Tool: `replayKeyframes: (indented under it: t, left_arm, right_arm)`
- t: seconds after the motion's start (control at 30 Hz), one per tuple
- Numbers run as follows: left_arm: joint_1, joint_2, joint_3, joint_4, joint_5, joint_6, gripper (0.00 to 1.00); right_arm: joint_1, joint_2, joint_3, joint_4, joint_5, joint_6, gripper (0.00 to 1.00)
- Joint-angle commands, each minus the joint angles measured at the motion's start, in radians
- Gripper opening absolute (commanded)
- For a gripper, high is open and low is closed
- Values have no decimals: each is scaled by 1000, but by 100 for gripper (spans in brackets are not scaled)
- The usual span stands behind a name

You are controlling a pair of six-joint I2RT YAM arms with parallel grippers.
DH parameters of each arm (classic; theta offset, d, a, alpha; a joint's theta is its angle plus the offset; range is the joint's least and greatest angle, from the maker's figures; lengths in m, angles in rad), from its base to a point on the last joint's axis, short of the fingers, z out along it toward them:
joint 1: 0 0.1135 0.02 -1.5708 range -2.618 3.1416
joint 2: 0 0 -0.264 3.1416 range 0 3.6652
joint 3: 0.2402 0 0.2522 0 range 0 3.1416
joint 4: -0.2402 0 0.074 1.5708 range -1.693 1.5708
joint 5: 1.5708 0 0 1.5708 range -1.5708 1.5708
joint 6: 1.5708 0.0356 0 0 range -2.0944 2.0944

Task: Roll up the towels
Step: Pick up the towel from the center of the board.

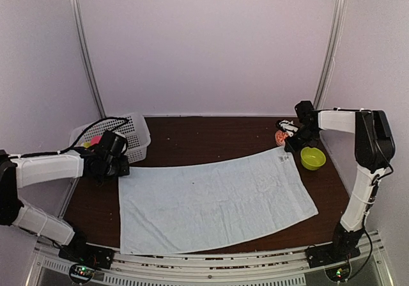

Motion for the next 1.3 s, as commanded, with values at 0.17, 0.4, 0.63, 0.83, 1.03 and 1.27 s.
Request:
replayKeyframes:
  t: [0.17,0.4,0.63,0.83,1.03,1.27]
  left_arm:
    - [0,-154,16,-44,15,32,0]
    - [-1,-193,-26,-89,108,11,0]
    - [0,1,9,-80,125,-65,14]
    - [-5,36,-101,101,116,-162,18]
    - [-165,-18,-87,-3,182,-103,19]
    - [-421,-84,-98,-233,274,-251,0]
  right_arm:
    - [-31,-175,-59,74,-144,-9,2]
    - [-48,-268,-199,108,-182,-45,2]
    - [-53,-267,-232,110,-201,-40,3]
    - [-53,-277,-237,90,-191,-50,3]
    - [-53,-268,-250,93,-195,-52,3]
    - [-53,-262,-239,81,-150,-49,3]
